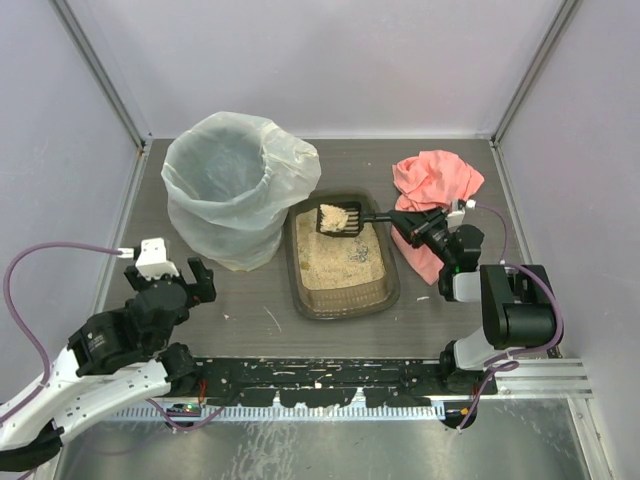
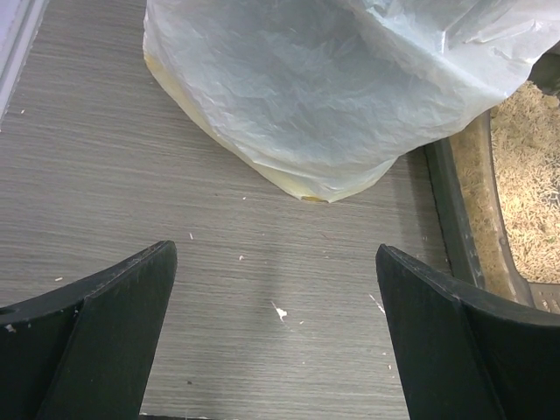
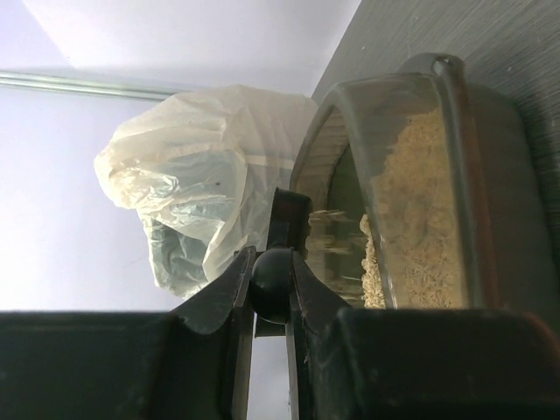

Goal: Clean the litter box

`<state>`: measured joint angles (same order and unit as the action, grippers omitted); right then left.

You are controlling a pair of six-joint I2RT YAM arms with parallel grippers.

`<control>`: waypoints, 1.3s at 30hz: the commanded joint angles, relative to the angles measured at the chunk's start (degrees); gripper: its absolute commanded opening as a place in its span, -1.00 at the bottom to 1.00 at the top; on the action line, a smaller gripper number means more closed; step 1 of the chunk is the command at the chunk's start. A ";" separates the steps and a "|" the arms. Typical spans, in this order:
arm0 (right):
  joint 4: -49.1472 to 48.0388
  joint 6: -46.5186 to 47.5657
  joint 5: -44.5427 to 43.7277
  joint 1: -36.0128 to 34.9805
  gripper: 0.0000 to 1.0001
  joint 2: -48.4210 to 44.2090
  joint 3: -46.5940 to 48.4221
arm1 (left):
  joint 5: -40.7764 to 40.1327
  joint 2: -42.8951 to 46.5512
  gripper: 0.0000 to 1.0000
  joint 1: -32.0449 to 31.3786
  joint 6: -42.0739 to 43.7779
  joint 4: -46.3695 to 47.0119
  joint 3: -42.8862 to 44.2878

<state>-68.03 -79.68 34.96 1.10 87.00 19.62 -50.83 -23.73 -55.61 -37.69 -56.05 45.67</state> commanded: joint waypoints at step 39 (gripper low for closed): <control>1.91 4.55 0.47 2.07 -0.99 -6.72 1.13 | -5.33 -7.40 0.96 -0.14 -2.69 0.38 1.32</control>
<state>-65.58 -76.79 35.90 3.42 82.63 20.01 -53.67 -30.87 -55.61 -37.04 -53.10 43.94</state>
